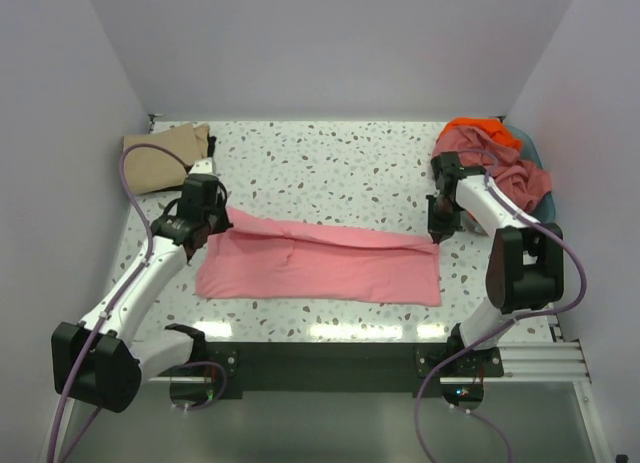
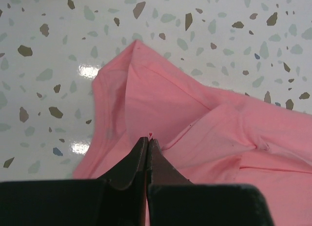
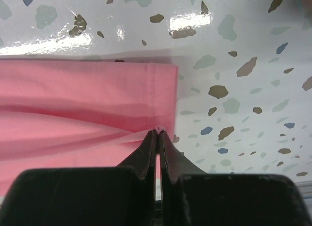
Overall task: Fold and stack the t-shirts
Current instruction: Fold the tshirt
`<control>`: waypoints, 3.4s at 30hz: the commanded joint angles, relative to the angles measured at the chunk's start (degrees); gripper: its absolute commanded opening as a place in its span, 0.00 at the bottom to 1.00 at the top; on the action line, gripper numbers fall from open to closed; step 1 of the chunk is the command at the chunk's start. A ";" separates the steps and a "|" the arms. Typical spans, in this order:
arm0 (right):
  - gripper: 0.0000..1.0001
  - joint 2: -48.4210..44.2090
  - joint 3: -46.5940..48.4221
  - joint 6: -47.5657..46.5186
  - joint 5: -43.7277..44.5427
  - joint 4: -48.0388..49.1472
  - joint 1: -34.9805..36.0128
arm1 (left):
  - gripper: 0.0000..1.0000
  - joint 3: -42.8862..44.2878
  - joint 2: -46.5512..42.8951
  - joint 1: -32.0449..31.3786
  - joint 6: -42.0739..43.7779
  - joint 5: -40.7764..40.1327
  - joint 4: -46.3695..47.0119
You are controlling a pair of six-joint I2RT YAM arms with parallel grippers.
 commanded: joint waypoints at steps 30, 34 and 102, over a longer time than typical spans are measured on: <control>0.48 -5.18 -1.66 3.99 -3.26 -1.40 1.48 | 0.69 2.93 0.27 0.17 -6.91 -1.12 -0.90; 0.46 -3.77 -2.63 4.87 -4.59 1.42 0.77 | 0.69 4.43 7.04 0.09 -8.14 2.13 3.32; 0.11 5.28 -3.60 2.41 1.22 9.16 -8.20 | 0.72 -8.84 23.58 0.61 -10.87 6.62 12.29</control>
